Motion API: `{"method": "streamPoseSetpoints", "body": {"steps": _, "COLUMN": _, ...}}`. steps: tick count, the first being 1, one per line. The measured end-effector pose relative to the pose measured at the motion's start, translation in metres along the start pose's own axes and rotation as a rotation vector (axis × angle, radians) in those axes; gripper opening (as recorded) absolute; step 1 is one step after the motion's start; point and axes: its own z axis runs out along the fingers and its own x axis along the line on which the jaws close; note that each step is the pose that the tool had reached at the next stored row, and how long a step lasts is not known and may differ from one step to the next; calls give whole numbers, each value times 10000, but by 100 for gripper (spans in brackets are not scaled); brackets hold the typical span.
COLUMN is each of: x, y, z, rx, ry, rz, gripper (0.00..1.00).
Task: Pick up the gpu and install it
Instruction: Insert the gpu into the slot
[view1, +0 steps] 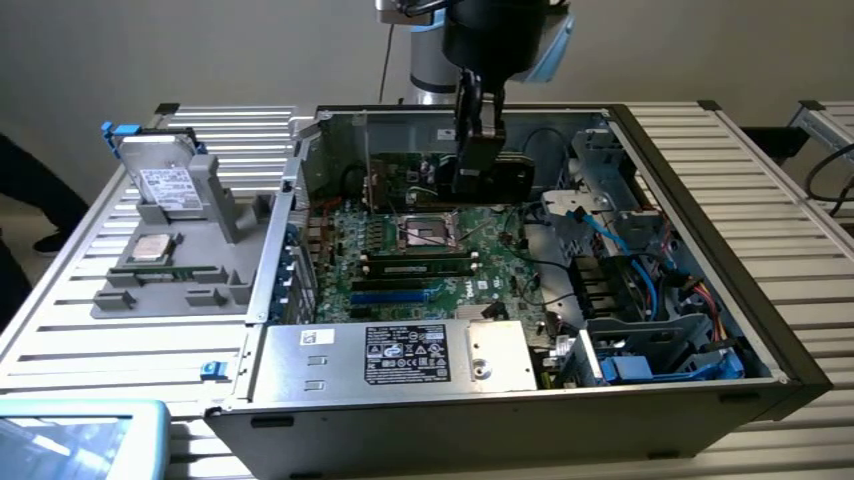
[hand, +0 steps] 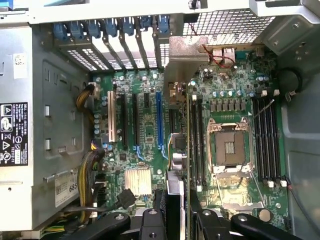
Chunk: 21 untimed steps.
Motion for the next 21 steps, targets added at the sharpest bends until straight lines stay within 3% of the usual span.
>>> {"method": "streamPoseSetpoints", "body": {"steps": 4, "x": 2, "y": 36, "z": 29, "rx": 64, "ry": 4, "rz": -148, "gripper": 28}}
{"method": "streamPoseSetpoints", "body": {"steps": 15, "x": 20, "y": 226, "z": 143, "rx": 78, "ry": 23, "rz": -565, "gripper": 28}}
{"method": "streamPoseSetpoints", "body": {"steps": 21, "x": 33, "y": 396, "z": 213, "rx": 81, "ry": 29, "rz": -671, "gripper": 28}}
